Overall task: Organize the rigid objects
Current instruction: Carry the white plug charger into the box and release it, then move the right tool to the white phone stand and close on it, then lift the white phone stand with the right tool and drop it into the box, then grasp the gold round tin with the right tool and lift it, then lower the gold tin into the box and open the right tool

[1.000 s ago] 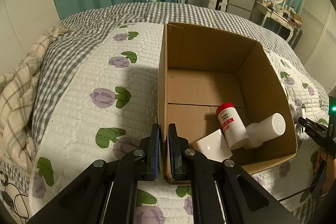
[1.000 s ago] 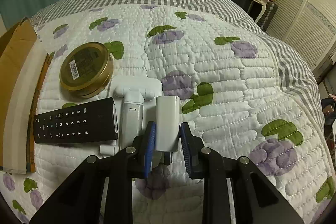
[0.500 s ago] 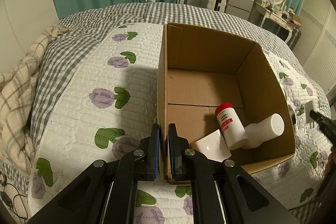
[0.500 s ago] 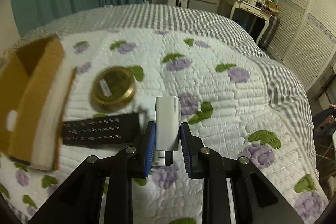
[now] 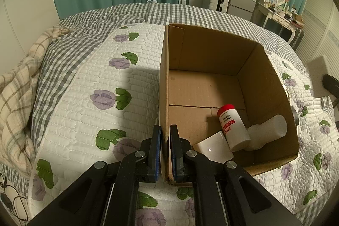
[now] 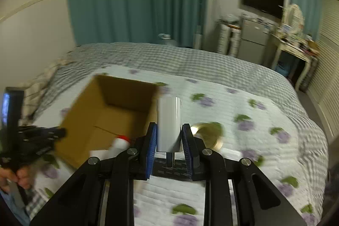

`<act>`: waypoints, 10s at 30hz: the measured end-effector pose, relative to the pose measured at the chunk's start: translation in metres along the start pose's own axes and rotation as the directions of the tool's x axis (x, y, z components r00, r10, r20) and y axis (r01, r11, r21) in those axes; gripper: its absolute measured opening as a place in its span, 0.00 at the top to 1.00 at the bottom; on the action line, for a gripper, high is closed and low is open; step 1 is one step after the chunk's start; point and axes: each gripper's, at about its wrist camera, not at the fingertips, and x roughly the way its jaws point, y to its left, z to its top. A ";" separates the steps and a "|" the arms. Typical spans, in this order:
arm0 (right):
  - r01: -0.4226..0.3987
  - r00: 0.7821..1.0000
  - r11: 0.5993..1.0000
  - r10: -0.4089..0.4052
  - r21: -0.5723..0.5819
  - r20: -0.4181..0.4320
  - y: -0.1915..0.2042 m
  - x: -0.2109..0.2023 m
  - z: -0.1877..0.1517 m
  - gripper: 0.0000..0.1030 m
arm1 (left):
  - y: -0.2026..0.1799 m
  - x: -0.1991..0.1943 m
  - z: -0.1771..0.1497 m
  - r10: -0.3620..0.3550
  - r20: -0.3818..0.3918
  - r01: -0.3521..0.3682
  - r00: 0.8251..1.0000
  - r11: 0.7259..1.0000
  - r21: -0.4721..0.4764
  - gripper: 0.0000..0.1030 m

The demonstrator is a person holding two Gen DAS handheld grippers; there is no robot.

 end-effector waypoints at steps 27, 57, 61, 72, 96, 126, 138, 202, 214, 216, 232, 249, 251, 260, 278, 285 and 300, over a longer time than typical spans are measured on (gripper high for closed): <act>-0.166 0.966 0.976 0.132 -0.141 -0.223 0.117 0.120 -0.026 0.78 | 0.002 0.001 0.003 -0.025 0.005 0.025 1.000 1.000 -0.009 0.93; 0.267 0.963 0.964 -0.267 -0.010 -0.028 -0.054 0.011 -0.013 0.09 | 0.001 0.005 0.001 0.004 -0.007 -0.004 1.000 1.000 0.005 0.93; 0.299 0.951 0.953 -0.293 0.055 -0.101 -0.093 0.024 -0.043 0.09 | 0.001 0.005 0.000 0.006 -0.006 -0.006 1.000 1.000 0.005 0.93; 0.280 0.930 0.956 -0.249 0.083 -0.271 -0.115 0.072 -0.095 0.09 | 0.002 0.006 0.001 0.002 -0.008 -0.002 1.000 1.000 0.001 0.93; 0.246 0.909 0.961 -0.184 0.124 -0.373 -0.120 0.121 -0.115 0.35 | 0.003 0.005 0.000 0.007 -0.009 -0.007 1.000 1.000 0.004 0.93; 0.279 0.960 0.950 -0.271 0.141 -0.076 -0.124 -0.018 -0.043 0.37 | 0.001 0.003 0.000 -0.003 -0.008 0.003 1.000 1.000 0.005 0.93; 0.082 0.996 0.996 -0.081 -0.019 0.035 -0.042 0.006 0.021 0.37 | 0.008 0.003 0.004 -0.049 -0.023 0.049 0.999 0.999 -0.010 0.93; 0.080 0.977 0.997 -0.082 -0.015 -0.195 -0.100 0.094 -0.072 0.14 | -0.003 0.009 0.005 0.040 -0.060 -0.038 0.997 0.999 0.033 0.92; 0.049 0.978 0.999 -0.050 -0.008 -0.202 -0.086 0.130 -0.048 0.14 | -0.003 0.008 0.006 0.038 -0.053 -0.036 0.998 0.999 0.031 0.92; 0.041 0.977 0.999 -0.043 -0.015 -0.208 -0.081 0.139 -0.044 0.14 | -0.002 0.008 0.006 0.036 -0.051 -0.035 0.998 0.999 0.030 0.92; 0.131 0.958 0.991 -0.122 0.014 -0.259 -0.085 0.180 -0.039 0.25 | 0.004 0.011 0.008 -0.008 -0.038 0.008 0.999 1.000 0.002 0.92; 0.030 1.000 0.996 -0.030 -0.086 -0.003 -0.029 0.072 0.028 0.25 | 0.005 0.012 0.008 -0.010 -0.029 0.010 1.000 1.000 -0.012 0.92; -0.003 1.000 0.993 0.005 -0.120 0.018 -0.010 0.065 0.038 0.25 | 0.005 0.011 0.008 -0.014 -0.028 0.014 1.000 1.000 -0.015 0.92; -0.090 0.996 0.976 0.085 -0.201 -0.031 0.048 0.086 0.032 0.26 | 0.005 0.010 0.007 -0.019 -0.025 0.019 1.000 1.000 -0.014 0.92; -0.114 0.989 0.966 0.089 -0.231 -0.115 0.067 0.116 0.006 0.10 | 0.003 0.010 0.007 -0.014 -0.025 0.014 1.000 1.000 -0.006 0.92; -0.036 0.999 0.974 0.033 -0.224 -0.017 0.033 0.079 0.019 0.08 | 0.003 0.010 0.008 -0.004 -0.022 0.004 1.000 1.000 0.000 0.92; 0.054 0.986 0.950 -0.100 -0.308 -0.135 -0.053 0.077 -0.037 0.08 | 0.000 0.008 0.008 0.020 -0.032 -0.020 0.999 1.000 0.004 0.92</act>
